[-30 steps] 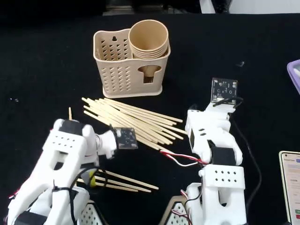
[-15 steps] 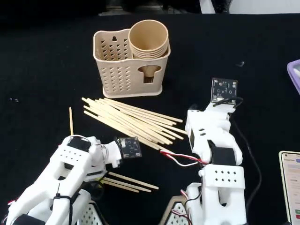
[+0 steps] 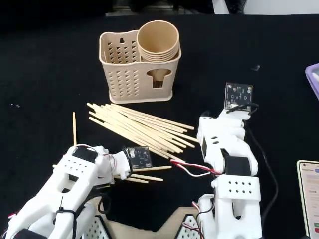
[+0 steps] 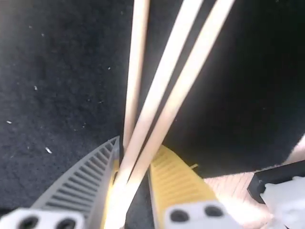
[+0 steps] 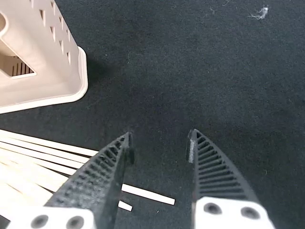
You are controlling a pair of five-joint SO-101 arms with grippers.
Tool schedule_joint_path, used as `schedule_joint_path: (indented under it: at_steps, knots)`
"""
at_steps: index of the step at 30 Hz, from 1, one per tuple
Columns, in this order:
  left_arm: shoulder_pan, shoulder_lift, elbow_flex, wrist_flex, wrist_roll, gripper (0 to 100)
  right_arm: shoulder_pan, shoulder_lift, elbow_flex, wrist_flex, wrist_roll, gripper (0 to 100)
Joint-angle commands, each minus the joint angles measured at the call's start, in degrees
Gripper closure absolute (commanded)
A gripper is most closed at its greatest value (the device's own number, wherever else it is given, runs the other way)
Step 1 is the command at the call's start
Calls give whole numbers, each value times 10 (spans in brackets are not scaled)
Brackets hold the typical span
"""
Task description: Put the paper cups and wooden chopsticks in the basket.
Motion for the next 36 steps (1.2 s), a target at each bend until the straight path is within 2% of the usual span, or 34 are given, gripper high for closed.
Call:
schedule_joint_path:
  at_steps: [1,4,8,10,12,19,22,25,31,36]
  knots:
    - [6,-6,-8,-8,5,960,8,-15,-4,-8,-1,809]
    - [7,-6,-46,80,0,934,8,-15,-4,-9,-1,809]
    - [1,-6,-115,162,0,782,8,-15,-4,-10,-1,809]
    - [1,-6,-127,163,4,745,8,-15,-4,-9,-1,809]
    - [4,0,-127,144,4,760,8,-15,-4,-8,-1,809]
    - [5,0,-43,5,5,790,8,-15,-4,-8,-1,809]
    - [1,0,-24,-25,5,791,8,-15,-4,-8,-1,809]
    - [0,-6,-30,-9,6,791,8,-15,-4,-8,-1,809]
    - [3,-6,-99,80,6,791,8,-15,-4,-8,-1,809]
    - [7,0,-112,86,6,791,8,-15,-4,-8,-1,809]
